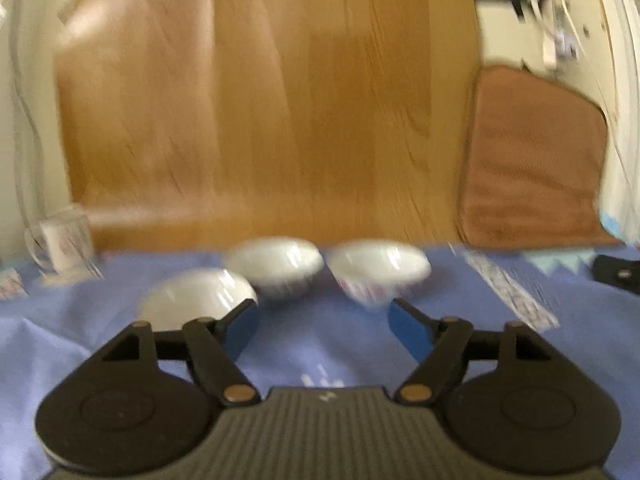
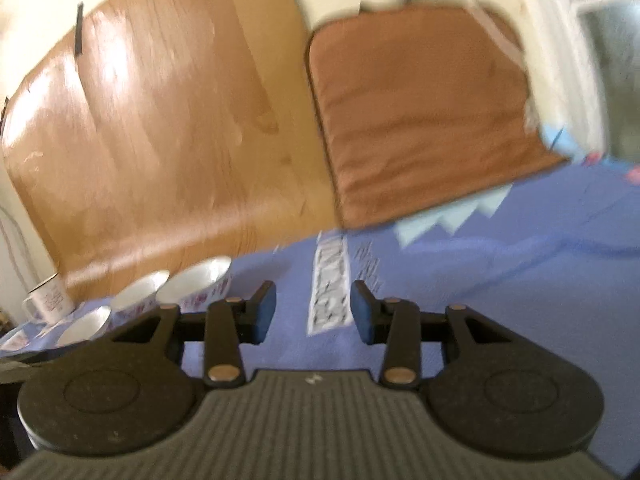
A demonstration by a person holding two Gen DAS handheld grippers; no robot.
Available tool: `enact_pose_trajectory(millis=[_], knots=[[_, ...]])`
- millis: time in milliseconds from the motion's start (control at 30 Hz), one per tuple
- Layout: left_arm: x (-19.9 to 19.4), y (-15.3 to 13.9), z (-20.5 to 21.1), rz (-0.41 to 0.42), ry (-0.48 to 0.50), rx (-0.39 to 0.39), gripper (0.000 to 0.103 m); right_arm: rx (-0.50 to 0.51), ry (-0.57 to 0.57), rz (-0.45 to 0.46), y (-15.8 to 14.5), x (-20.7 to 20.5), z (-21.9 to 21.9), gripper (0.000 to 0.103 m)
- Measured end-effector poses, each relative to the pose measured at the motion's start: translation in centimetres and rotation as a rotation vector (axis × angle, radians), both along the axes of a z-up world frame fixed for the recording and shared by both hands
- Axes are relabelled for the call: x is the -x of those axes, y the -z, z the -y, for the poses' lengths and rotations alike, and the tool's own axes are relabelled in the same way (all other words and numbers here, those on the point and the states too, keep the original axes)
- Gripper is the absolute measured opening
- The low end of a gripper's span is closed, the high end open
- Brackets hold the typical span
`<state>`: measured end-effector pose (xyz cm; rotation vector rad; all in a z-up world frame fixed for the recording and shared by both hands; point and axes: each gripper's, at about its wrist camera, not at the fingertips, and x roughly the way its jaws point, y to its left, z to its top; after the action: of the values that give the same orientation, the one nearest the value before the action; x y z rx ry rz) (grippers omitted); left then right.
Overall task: Organize plates and bowls
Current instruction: 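Move both open tools back toward the three floral bowls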
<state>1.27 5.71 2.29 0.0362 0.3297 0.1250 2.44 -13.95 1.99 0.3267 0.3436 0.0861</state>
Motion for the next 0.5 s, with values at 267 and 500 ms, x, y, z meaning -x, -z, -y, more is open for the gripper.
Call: enact_pose_trajectory(millis=[267, 500], knots=[[1.4, -0.2, 0.6, 0.158, -0.096, -0.061, 0.095, 0.213, 0.132, 0.235, -0.8, 2.7, -1.9, 0.052], [2.3, -0.3, 1.6, 0.225, -0.097, -0.105, 0.103, 0.268, 0.100, 0.262, -1.0, 3.0, -2.5, 0.060]])
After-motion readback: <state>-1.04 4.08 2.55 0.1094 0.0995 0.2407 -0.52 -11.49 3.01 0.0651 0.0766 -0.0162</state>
